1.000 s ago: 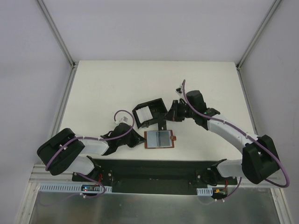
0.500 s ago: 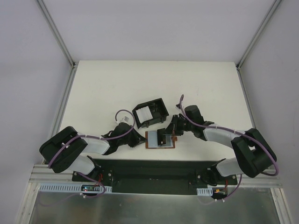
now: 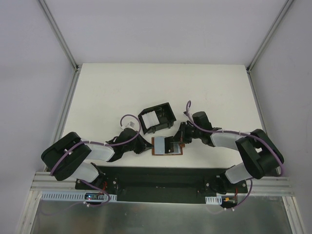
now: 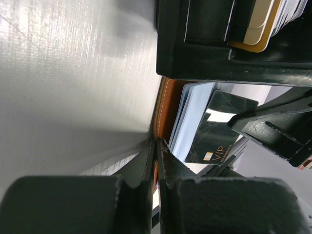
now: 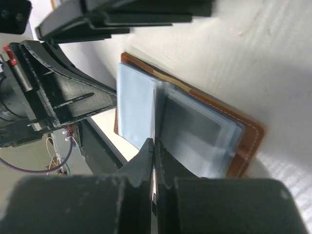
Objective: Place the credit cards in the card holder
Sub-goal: Insert the credit card into the card slot.
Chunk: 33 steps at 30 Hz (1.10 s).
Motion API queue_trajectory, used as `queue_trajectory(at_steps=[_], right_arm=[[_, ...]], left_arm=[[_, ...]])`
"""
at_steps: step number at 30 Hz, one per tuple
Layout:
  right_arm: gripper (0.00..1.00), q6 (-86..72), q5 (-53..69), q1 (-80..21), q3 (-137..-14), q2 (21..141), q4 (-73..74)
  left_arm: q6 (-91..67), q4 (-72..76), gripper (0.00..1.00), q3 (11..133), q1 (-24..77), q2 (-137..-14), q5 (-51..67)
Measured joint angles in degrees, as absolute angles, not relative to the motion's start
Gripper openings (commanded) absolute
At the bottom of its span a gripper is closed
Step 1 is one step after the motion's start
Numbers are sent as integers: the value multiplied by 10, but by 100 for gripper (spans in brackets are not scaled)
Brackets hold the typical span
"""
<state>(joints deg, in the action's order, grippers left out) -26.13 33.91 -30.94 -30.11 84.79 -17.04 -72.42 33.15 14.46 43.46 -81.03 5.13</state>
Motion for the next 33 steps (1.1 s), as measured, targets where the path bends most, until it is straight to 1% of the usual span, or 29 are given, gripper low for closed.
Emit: queue_trajectory(at_steps=[6, 19, 33], right_arm=[[0, -260, 347, -297, -288, 857, -176], [0, -259, 387, -288, -288, 908, -222], [1, -259, 404, -280, -300, 934, -234]], left_arm=[[-724, 331, 0, 145, 435, -810, 51], [-723, 332, 0, 145, 434, -813, 53], [-722, 332, 0, 145, 434, -814, 54]])
